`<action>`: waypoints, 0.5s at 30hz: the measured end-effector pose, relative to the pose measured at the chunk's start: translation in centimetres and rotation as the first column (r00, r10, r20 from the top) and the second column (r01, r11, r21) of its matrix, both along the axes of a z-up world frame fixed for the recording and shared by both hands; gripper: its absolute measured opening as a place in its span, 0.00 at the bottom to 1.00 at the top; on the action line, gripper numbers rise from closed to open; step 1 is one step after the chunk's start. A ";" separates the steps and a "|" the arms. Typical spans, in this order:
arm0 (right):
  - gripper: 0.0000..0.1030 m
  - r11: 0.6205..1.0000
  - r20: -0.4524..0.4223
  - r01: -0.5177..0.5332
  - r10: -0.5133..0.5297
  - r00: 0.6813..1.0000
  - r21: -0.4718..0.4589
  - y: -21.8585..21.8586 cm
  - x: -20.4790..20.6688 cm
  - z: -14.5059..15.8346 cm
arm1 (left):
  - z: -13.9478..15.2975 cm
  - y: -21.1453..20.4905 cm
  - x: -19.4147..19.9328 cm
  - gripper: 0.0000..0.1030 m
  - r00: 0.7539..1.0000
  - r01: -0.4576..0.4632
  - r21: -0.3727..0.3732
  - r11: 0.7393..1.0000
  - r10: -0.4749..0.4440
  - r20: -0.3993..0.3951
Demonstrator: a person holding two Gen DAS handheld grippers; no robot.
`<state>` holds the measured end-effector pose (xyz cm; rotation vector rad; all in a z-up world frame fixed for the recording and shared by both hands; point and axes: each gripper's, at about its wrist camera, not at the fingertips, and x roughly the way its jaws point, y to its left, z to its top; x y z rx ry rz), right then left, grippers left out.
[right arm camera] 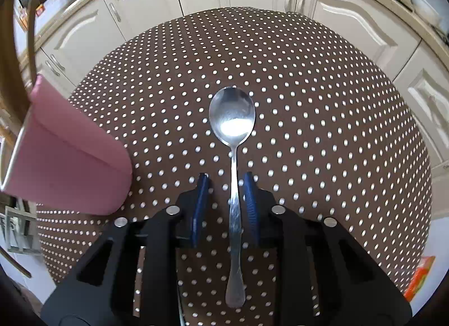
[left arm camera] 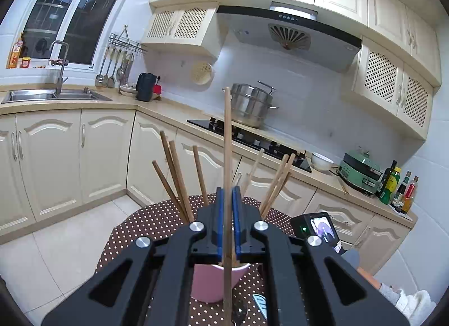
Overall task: Organize utensils
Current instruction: 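Lift the chopstick and spoon over the pink cup with both tools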
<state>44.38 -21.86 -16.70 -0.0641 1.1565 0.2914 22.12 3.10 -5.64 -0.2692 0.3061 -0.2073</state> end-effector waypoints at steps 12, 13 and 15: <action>0.04 0.988 0.158 0.014 -0.038 0.987 0.151 -3.4 -2.2 2.7 | 1.7 0.8 0.3 0.06 0.997 -0.018 -0.032 0.999 0.021 0.080; 0.04 0.981 0.209 0.018 -0.059 0.976 0.194 -4.0 -3.2 3.9 | 1.8 0.9 0.4 0.06 0.996 -0.018 -0.037 0.999 0.021 0.088; 0.04 0.961 0.291 0.020 -0.103 0.951 0.275 -5.1 -4.9 6.2 | 2.0 1.0 0.6 0.06 0.995 -0.028 -0.049 0.998 0.033 0.095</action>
